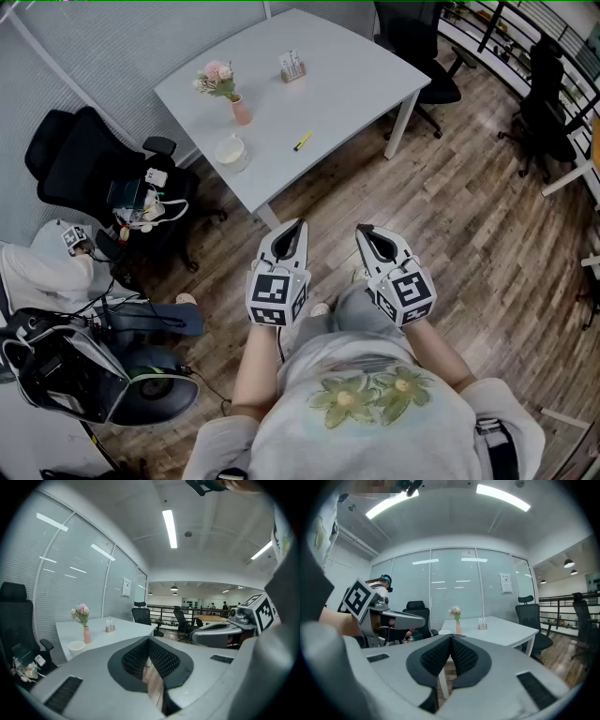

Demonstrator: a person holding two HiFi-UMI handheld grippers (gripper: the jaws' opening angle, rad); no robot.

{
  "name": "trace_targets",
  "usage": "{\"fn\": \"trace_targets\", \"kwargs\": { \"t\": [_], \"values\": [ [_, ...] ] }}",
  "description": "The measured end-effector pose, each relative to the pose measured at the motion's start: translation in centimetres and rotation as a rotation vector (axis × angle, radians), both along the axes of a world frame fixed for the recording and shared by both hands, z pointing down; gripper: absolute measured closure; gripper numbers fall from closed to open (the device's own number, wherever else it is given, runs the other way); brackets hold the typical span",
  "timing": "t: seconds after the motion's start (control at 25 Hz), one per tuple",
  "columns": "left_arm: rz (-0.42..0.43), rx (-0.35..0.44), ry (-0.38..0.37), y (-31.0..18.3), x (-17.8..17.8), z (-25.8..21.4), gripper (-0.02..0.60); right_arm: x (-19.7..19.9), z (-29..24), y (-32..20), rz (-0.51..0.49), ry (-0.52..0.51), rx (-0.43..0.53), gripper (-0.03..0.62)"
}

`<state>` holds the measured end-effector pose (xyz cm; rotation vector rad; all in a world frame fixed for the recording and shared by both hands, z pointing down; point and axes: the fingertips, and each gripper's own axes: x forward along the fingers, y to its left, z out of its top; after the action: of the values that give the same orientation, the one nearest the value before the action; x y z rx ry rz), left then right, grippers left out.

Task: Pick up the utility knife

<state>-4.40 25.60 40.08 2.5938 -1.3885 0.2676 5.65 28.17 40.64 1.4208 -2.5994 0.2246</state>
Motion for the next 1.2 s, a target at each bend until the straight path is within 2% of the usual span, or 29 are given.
{"fn": "trace_targets", "kwargs": {
  "t": [0.36,0.96,1.2],
  "values": [
    [-0.031,0.004,0.002,-2.7,0.9,-0.1,0.58,0.8,0.0,-2.6,-0.026,-0.002,0.038,0.589],
    [-0.141,0.023,-0.012,-14.1,3.6,-1.8,0.58,4.5,-0.2,-13.9,-0.117,-0.026,0.024,0.589],
    [-0.212,0.019,0.001,-16.8,5.1,-1.3,0.58,6.2,0.5,-16.5,-0.173,-0.024,0.014,0.589]
  ]
}}
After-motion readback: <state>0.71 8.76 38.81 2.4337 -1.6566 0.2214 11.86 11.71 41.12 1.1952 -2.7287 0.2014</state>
